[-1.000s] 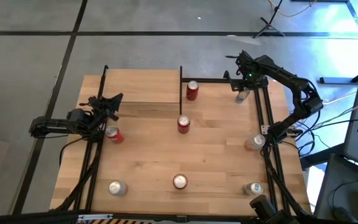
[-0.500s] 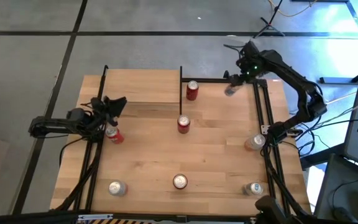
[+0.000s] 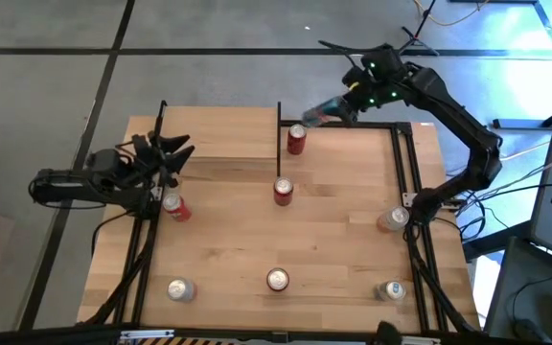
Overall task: Place canned beverage on shelf
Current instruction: Put the top blue soda can on the shelf
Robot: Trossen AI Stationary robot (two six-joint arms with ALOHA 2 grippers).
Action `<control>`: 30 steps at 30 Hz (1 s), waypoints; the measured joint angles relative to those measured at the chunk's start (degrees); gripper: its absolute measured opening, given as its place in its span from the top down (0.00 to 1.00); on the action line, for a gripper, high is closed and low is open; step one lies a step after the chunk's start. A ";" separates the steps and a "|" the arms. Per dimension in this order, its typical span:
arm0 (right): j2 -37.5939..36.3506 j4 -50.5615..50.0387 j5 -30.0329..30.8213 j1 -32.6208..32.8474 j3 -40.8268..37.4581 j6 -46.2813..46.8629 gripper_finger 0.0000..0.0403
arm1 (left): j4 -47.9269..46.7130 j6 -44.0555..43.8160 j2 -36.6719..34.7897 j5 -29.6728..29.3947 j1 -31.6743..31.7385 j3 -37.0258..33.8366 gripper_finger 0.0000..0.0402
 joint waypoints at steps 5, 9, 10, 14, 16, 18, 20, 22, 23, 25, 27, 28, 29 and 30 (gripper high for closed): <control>2.03 4.49 0.39 5.14 5.42 -0.01 0.48 | -5.43 -0.02 8.31 -0.92 1.36 9.02 0.51; 6.58 5.10 0.58 8.29 11.27 -0.19 0.48 | -8.39 -0.04 14.25 -0.80 3.57 15.82 0.53; 7.91 4.95 0.26 8.79 12.68 -0.27 0.48 | -9.01 -0.02 15.54 -0.08 4.27 17.42 0.54; 13.03 4.09 -2.13 10.74 17.86 -0.59 0.48 | -9.44 1.87 20.05 5.15 7.93 21.66 0.55; 15.17 3.82 -2.79 11.77 19.68 -1.13 0.48 | -9.54 2.50 22.08 8.20 9.85 22.93 0.56; 16.87 3.77 -3.19 12.81 20.72 -1.61 0.48 | -9.58 1.77 23.85 11.24 11.81 23.67 0.57; 18.29 3.73 -3.21 13.88 21.50 -1.73 0.48 | -9.56 0.70 25.52 14.82 13.69 23.97 0.57; 19.21 3.73 -3.34 14.81 21.59 -1.79 0.48 | -9.63 -0.20 26.97 18.06 15.32 23.97 0.58; 19.62 3.86 -3.63 15.25 21.59 -1.90 0.48 | -9.68 -0.46 27.77 19.24 16.00 23.97 0.58; 20.11 4.25 -3.90 16.05 21.59 -1.95 0.48 | -9.78 -0.40 29.46 21.00 17.00 23.97 0.59; 20.55 4.40 -4.22 16.86 21.59 -1.95 0.48 | -9.78 -0.21 31.30 21.87 17.74 23.99 0.59; 20.68 4.68 -4.25 17.11 21.59 -1.97 0.48 | -9.80 -0.19 32.15 22.25 18.19 23.99 0.59; 20.75 5.03 -4.23 17.54 21.59 -1.98 0.48 | -9.99 -0.17 32.99 22.57 18.63 23.98 0.59; 20.79 5.40 -4.25 17.86 21.59 -1.99 0.48 | -10.23 -0.17 33.76 22.72 19.00 23.99 0.59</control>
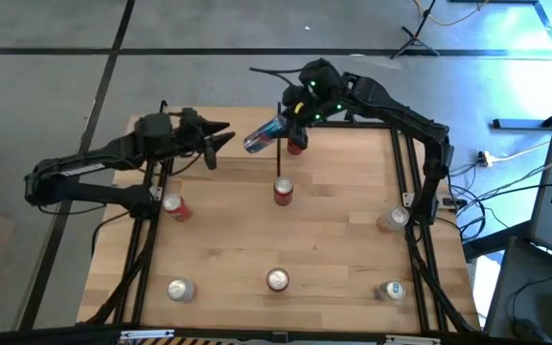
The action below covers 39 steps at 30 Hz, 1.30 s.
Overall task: Place canned beverage on shelf
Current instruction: Put the top blue soda can on the shelf
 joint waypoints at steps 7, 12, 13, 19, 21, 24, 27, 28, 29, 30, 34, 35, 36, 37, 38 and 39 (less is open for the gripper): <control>-0.02 3.69 -0.27 0.95 0.06 0.44 0.48 | 0.14 0.07 4.32 4.29 0.60 0.00 0.59; -0.02 4.31 0.84 0.89 0.04 0.44 0.48 | 0.64 0.04 6.12 5.48 0.65 0.07 0.60; -0.02 4.55 0.88 0.89 0.01 0.44 0.48 | 0.65 0.02 6.40 5.47 0.63 0.07 0.60; 0.13 7.33 0.79 0.87 0.00 0.44 0.48 | 1.60 0.15 6.80 4.96 0.67 0.11 0.60; 0.19 7.93 0.21 0.87 0.00 0.52 0.47 | 1.58 0.17 6.79 5.07 0.67 0.11 0.60; 0.45 8.56 0.06 0.91 0.00 0.45 0.47 | 1.56 0.17 6.87 5.50 0.94 0.11 0.60; 0.63 9.00 -0.43 0.85 0.00 0.46 0.48 | 1.31 0.15 6.91 6.43 1.42 0.09 0.60; 0.63 9.19 -0.43 0.86 0.00 0.44 0.48 | 1.44 0.15 6.94 6.69 1.55 0.09 0.60; 0.63 9.48 -0.43 0.87 0.00 0.43 0.48 | 1.57 0.15 7.11 7.03 1.67 0.09 0.60; 0.63 9.75 -0.43 0.87 0.00 0.34 0.48 | 1.58 0.16 7.13 7.15 1.69 0.09 0.60; 0.63 10.36 -0.45 0.85 0.00 0.29 0.48 | 1.93 0.15 7.17 7.12 1.74 0.09 0.60; 0.67 10.65 -0.40 0.87 0.00 0.29 0.48 | 2.02 0.17 7.17 7.12 1.74 0.07 0.60; 0.74 10.99 -0.34 0.87 0.00 0.27 0.48 | 2.10 0.17 7.15 7.12 1.74 0.07 0.60; 0.76 11.29 -0.34 0.87 0.00 0.29 0.48 | 2.18 0.16 7.15 7.10 1.74 0.04 0.60; 0.76 11.51 -0.34 0.87 0.00 0.29 0.48 | 2.26 0.17 7.16 7.06 1.74 0.04 0.60; 0.79 11.83 -0.37 0.87 0.00 0.29 0.48 | 2.44 0.17 7.17 7.03 1.74 0.04 0.60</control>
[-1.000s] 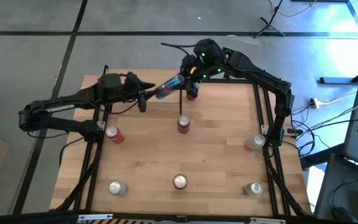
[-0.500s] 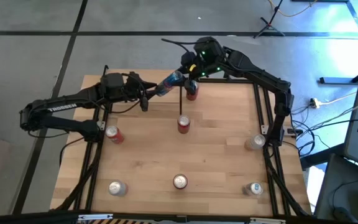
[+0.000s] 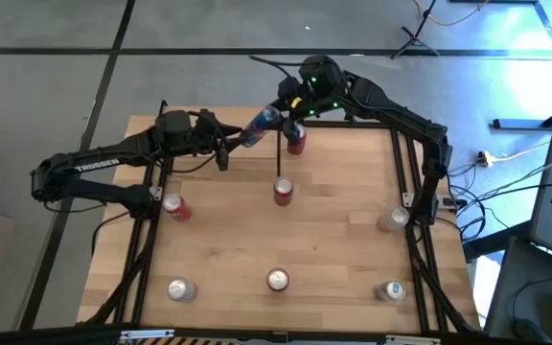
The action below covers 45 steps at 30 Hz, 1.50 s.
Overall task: Place canned beverage on shelf
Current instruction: Put the top blue soda can on the shelf
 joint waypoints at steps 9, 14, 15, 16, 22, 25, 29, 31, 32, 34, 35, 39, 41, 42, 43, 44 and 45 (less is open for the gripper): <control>1.01 3.60 0.37 0.67 0.02 0.14 0.48 | 0.10 0.01 0.01 0.00 0.01 -0.11 0.60; 1.28 5.38 0.85 0.81 0.02 0.14 0.48 | 0.23 0.01 0.00 0.06 0.00 -0.11 0.59; 1.36 5.84 0.88 0.81 0.02 0.18 0.48 | 0.21 0.01 -0.02 0.00 0.02 -0.11 0.60; 1.38 6.05 0.94 0.79 0.02 0.22 0.48 | 0.25 0.01 0.00 -0.02 0.02 -0.11 0.60; 1.85 8.70 1.43 1.02 0.04 0.23 0.48 | 0.65 0.01 -0.02 -0.02 0.02 -0.11 0.59; 2.22 9.12 1.82 1.18 0.04 0.18 0.48 | 0.18 0.01 0.07 0.04 0.01 -0.11 0.59; 3.18 10.57 1.46 1.16 0.10 0.44 0.48 | 0.16 0.01 0.07 -0.01 0.02 -0.11 0.59; 3.58 11.32 1.45 1.16 0.11 0.39 0.48 | -0.12 0.00 0.07 -0.14 0.03 -0.11 0.59; 3.65 11.27 1.55 1.16 0.11 0.25 0.48 | -0.20 0.00 0.07 -0.23 0.10 -0.13 0.59; 4.08 11.04 2.57 1.18 0.15 -0.76 0.48 | -0.15 0.00 -0.04 -0.73 0.37 -0.13 0.59; 4.15 10.90 3.12 1.15 0.19 -1.21 0.48 | -0.47 -0.01 -0.54 -0.87 0.49 -0.13 0.59; 4.85 9.14 5.17 0.08 0.09 -2.40 0.47 | -1.08 0.01 -4.76 0.30 0.32 -0.11 0.59; 5.11 8.79 7.52 -0.49 0.09 -3.43 0.47 | -2.32 0.01 -7.26 -0.17 0.35 -0.09 0.59; 5.12 7.85 8.18 -0.90 0.09 -4.34 0.47 | -3.48 0.01 -8.45 -0.61 0.42 -0.09 0.59; 5.45 6.88 8.52 -0.92 0.09 -4.72 0.47 | -4.63 -0.01 -9.56 -0.85 0.42 -0.09 0.60; 5.72 6.89 9.10 -1.14 0.09 -5.49 0.48 | -5.46 0.00 -10.58 -0.85 0.42 -0.09 0.60; 5.92 6.72 9.48 -1.62 0.11 -6.22 0.48 | -6.60 0.01 -11.58 -0.94 0.38 -0.09 0.60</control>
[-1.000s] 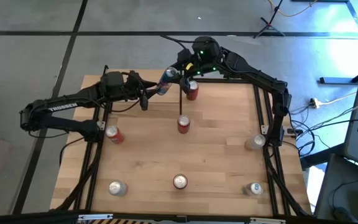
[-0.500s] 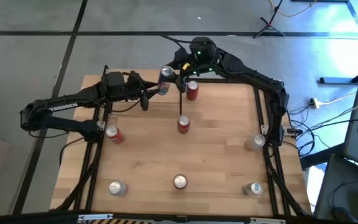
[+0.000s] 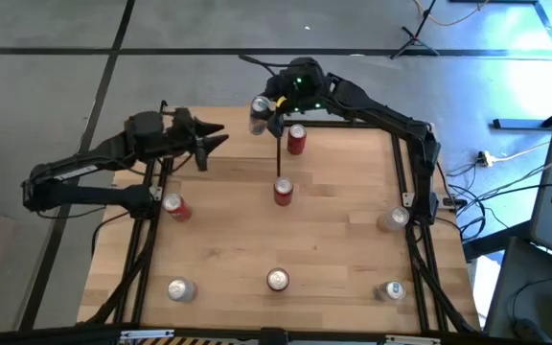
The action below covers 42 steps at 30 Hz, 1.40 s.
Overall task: Place canned beverage on shelf
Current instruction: Put the top blue soda can on the shelf
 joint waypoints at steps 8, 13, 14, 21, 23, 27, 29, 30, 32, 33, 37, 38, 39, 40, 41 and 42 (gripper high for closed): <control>4.10 -1.99 -1.05 -1.88 -0.09 -4.79 0.48 | -5.77 0.00 -2.41 -3.29 -0.01 0.02 0.60; 5.57 -2.55 -1.83 -2.45 -0.11 -5.95 0.48 | -5.88 0.00 -2.13 -3.49 0.03 0.02 0.60; 5.57 -2.68 -1.88 -2.64 -0.11 -6.10 0.48 | -5.87 -0.02 -1.94 -3.44 0.03 0.02 0.60; 5.51 -3.39 -2.25 -4.43 -0.11 -6.70 0.48 | -5.88 -0.02 -1.91 -3.44 0.03 0.02 0.60; 5.51 -3.69 -3.03 -4.87 -0.11 -6.70 0.48 | -5.86 -0.02 -1.93 -3.41 0.03 0.02 0.60; 6.08 -3.97 -3.42 -4.90 -0.11 -6.70 0.46 | -5.88 -0.03 -1.93 -3.44 0.05 0.02 0.60; 6.56 -3.56 -3.78 -4.72 -0.11 -6.72 0.46 | -5.86 -0.03 -1.93 -3.44 0.05 0.02 0.60; 6.60 -3.41 -3.90 -4.72 -0.09 -6.72 0.47 | -5.87 -0.02 -1.93 -3.42 0.05 0.02 0.60; 6.60 -3.84 -4.17 -4.67 -0.09 -6.72 0.47 | -5.86 -0.02 -1.93 -3.44 0.05 0.02 0.60; 6.60 -3.77 -4.17 -4.67 -0.09 -6.72 0.47 | -5.86 -0.02 -1.93 -3.44 0.05 0.02 0.59; 6.60 -3.83 -4.12 -4.78 -0.09 -6.70 0.45 | -5.87 -0.02 -1.93 -3.44 0.05 0.02 0.59; 6.60 -3.85 -4.13 -4.78 -0.09 -6.72 0.44 | -5.86 -0.02 -1.93 -3.44 0.05 0.02 0.59; 6.60 -3.90 -4.13 -4.78 -0.09 -6.96 0.44 | -5.86 -0.02 -1.93 -3.44 0.05 0.02 0.59; 6.60 -3.95 -4.11 -4.78 -0.09 -7.17 0.43 | -5.86 -0.02 -1.93 -3.44 0.05 0.02 0.59; 6.60 -3.91 -4.08 -4.78 -0.09 -7.31 0.43 | -5.86 -0.02 -1.93 -3.44 0.05 0.02 0.59; 6.60 -3.85 -4.04 -4.76 -0.09 -7.31 0.42 | -5.86 -0.02 -1.93 -3.44 0.05 0.02 0.59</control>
